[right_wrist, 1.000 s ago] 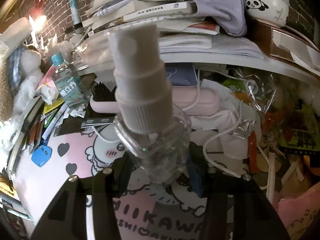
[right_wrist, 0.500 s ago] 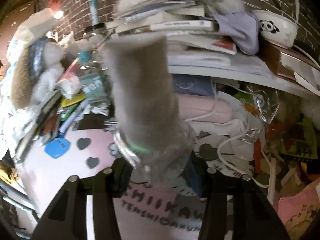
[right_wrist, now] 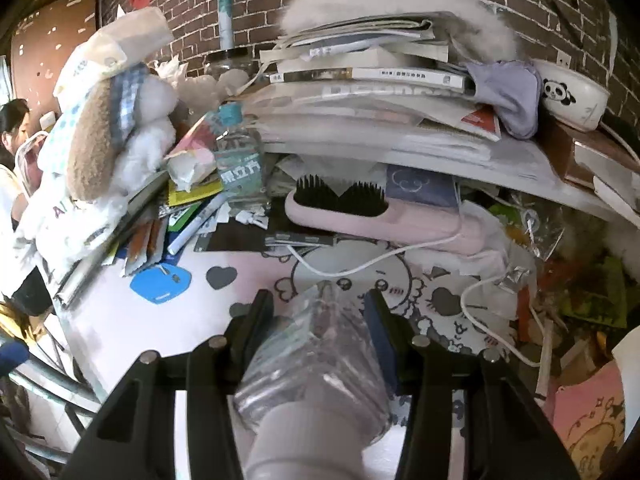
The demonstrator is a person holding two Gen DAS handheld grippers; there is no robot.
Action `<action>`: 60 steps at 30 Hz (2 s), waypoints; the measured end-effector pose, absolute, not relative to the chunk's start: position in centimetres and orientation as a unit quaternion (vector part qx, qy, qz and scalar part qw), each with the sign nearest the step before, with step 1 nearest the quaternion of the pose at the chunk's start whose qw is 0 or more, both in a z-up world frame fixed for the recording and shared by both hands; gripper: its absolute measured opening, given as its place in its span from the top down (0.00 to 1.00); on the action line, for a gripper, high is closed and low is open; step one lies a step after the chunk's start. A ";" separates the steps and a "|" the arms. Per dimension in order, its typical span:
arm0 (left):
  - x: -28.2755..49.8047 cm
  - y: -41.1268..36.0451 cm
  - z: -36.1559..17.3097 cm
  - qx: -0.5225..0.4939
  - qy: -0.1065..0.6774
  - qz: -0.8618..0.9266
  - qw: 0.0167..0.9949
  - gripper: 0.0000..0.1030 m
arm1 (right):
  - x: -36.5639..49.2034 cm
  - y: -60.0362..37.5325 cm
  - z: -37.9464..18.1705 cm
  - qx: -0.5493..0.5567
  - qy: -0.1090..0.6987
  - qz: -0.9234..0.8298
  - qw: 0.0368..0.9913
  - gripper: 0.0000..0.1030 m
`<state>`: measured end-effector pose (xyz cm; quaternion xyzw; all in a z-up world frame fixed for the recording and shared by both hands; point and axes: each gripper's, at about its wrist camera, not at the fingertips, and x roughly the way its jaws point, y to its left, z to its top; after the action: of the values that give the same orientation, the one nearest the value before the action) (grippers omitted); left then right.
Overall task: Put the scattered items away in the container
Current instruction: 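Grasp the clear spray bottle body with the right gripper, then lift the spray bottle off the desk with the right gripper, then carry the spray bottle with the right gripper over the white box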
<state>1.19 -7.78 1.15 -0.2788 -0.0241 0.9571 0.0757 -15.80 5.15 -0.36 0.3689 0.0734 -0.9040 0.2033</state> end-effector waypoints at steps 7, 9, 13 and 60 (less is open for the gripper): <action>1.1 -7.5 1.0 -0.282 -0.026 0.956 0.080 0.01 | -15.7 6.1 -2.2 0.398 0.083 -0.892 0.200 0.58; 1.0 -7.4 1.0 -0.283 -0.025 0.956 0.080 0.01 | -15.5 6.5 -2.2 0.393 0.082 -0.894 0.201 0.58; 0.9 -7.4 1.1 -0.281 -0.026 0.956 0.082 0.01 | -15.5 6.6 -2.2 0.394 0.090 -0.890 0.210 0.58; 0.3 -7.3 1.4 -0.295 -0.025 0.952 0.076 0.01 | -9.4 2.7 8.6 0.253 0.172 -0.923 0.235 0.63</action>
<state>0.30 -7.31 1.37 -0.2947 -0.0246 0.9523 0.0757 -9.40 2.74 8.60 0.2528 0.1717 -0.9227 0.2350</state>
